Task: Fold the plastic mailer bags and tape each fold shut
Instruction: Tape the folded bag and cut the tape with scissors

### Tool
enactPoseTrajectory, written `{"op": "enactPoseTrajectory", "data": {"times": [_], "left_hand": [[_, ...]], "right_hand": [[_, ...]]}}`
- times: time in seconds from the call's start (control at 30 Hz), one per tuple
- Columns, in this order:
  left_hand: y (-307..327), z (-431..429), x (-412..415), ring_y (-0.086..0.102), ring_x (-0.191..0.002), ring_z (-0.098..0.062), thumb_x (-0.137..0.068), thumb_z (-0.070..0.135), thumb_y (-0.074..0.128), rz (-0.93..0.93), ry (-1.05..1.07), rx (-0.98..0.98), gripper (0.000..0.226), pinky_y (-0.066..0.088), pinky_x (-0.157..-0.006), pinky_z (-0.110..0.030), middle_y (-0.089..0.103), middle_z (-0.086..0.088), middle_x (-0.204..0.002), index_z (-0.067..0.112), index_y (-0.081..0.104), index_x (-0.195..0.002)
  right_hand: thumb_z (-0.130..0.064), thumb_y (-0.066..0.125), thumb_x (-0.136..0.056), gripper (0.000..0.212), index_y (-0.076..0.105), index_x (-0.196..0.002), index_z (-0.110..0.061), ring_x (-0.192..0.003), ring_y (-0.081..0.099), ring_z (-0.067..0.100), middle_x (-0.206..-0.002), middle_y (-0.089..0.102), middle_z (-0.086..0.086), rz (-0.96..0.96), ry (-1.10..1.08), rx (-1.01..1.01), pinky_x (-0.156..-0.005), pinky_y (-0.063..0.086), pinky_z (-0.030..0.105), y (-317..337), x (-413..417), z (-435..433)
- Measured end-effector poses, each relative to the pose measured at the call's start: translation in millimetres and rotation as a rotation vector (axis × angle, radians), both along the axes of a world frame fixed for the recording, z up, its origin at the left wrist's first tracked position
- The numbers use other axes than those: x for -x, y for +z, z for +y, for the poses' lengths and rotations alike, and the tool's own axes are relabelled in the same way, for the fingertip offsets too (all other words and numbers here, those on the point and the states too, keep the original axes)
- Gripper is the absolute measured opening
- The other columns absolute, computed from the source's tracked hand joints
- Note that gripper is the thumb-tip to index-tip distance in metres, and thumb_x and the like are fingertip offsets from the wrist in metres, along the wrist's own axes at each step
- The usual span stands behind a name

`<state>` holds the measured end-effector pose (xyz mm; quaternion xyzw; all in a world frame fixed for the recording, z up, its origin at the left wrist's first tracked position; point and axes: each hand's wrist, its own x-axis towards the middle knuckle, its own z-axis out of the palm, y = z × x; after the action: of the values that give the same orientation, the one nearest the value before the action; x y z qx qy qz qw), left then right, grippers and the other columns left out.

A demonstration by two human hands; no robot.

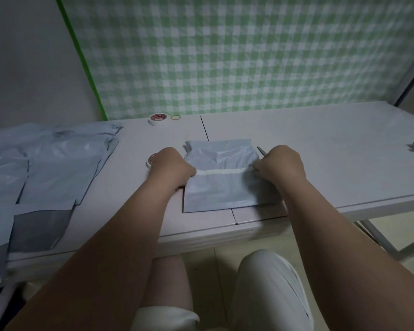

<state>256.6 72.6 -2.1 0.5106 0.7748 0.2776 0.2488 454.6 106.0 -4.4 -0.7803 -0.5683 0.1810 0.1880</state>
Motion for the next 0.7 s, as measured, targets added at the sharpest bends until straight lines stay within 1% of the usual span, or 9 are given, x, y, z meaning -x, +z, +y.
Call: {"op": "enactPoseTrajectory", "data": {"times": [0.07,0.1,0.2,0.27,0.3,0.37,0.47,0.57,0.7], "left_hand": [[-3,2,2,0.053,-0.062,-0.025,-0.071,0.003,0.068,-0.16,0.017,-0.018,0.008,0.043,-0.061,-0.031,0.057,-0.015,-0.068,0.002,0.06,-0.07],[-5,2,3,0.052,-0.064,-0.024,-0.072,0.0,0.068,-0.228,0.04,-0.035,0.011,0.042,-0.062,-0.033,0.057,-0.015,-0.072,0.005,0.059,-0.068],[-12,2,6,0.049,-0.068,-0.023,-0.077,-0.008,0.06,-0.378,0.103,-0.099,0.022,0.036,-0.061,-0.031,0.055,-0.014,-0.083,0.01,0.055,-0.065],[-13,1,4,0.058,-0.079,-0.027,-0.08,-0.007,0.057,-0.388,0.109,-0.137,0.017,0.042,-0.066,-0.03,0.058,-0.016,-0.103,0.006,0.063,-0.09],[-14,2,4,0.061,-0.089,-0.031,-0.081,-0.005,0.056,-0.378,0.114,-0.144,0.025,0.046,-0.071,-0.03,0.057,-0.014,-0.115,0.008,0.062,-0.102],[-15,3,5,0.061,-0.098,-0.033,-0.083,-0.001,0.053,-0.391,0.116,-0.155,0.027,0.05,-0.075,-0.032,0.053,-0.015,-0.123,0.014,0.057,-0.105],[-12,2,7,0.061,-0.085,-0.025,-0.085,0.005,0.057,-0.561,0.12,-0.134,0.021,0.055,-0.067,-0.031,0.053,-0.015,-0.122,0.014,0.052,-0.103],[-6,-2,2,0.061,-0.074,-0.015,-0.086,0.001,0.061,-0.771,0.09,-0.078,0.032,0.054,-0.062,-0.025,0.058,-0.007,-0.102,0.011,0.051,-0.115],[10,-3,-4,0.062,-0.071,-0.019,-0.086,-0.005,0.058,-0.983,0.104,-0.021,0.019,0.054,-0.064,-0.028,0.063,-0.011,-0.088,0.012,0.058,-0.095]], "right_hand": [[-0.022,0.064,-0.078,0.015,0.058,-0.08,-0.008,-0.072,0.048,0.027,-0.081,0.054,0.009,0.058,-0.007,0.004,-0.047,0.027,0.024,-1,-5,3],[-0.023,0.066,-0.077,0.017,0.061,-0.08,-0.007,-0.073,0.051,0.028,-0.081,0.056,0.01,0.096,-0.016,0.008,-0.048,0.029,0.024,-1,-7,5],[-0.024,0.067,-0.079,0.02,0.065,-0.087,-0.005,-0.082,0.058,0.03,-0.088,0.062,0.012,0.153,-0.022,0.019,-0.061,0.04,0.026,-1,-13,7],[-0.022,0.063,-0.083,0.019,0.064,-0.088,-0.005,-0.083,0.057,0.03,-0.089,0.061,0.012,0.103,0.008,0.011,-0.064,0.038,0.027,0,-12,7],[-0.021,0.06,-0.085,0.016,0.062,-0.086,-0.005,-0.082,0.055,0.03,-0.087,0.059,0.012,0.077,0.022,0.006,-0.065,0.036,0.027,1,-12,6],[-0.017,0.055,-0.086,0.018,0.054,-0.073,-0.006,-0.08,0.051,0.031,-0.079,0.053,0.01,0.07,0.035,-0.009,-0.064,0.034,0.027,5,-11,6],[-0.02,0.057,-0.085,0.029,0.043,-0.061,-0.009,-0.073,0.048,0.028,-0.065,0.045,0.006,0.183,0.056,-0.003,-0.061,0.036,0.026,12,-9,3],[-0.026,0.069,-0.08,0.031,0.048,-0.066,-0.009,-0.075,0.053,0.026,-0.07,0.05,0.005,0.327,0.059,0.037,-0.065,0.04,0.028,15,-6,2],[-0.019,0.074,-0.079,0.019,0.06,-0.08,-0.006,-0.063,0.058,0.025,-0.077,0.061,0.011,0.657,-0.013,0.175,-0.055,0.043,0.025,22,-8,6]]}}
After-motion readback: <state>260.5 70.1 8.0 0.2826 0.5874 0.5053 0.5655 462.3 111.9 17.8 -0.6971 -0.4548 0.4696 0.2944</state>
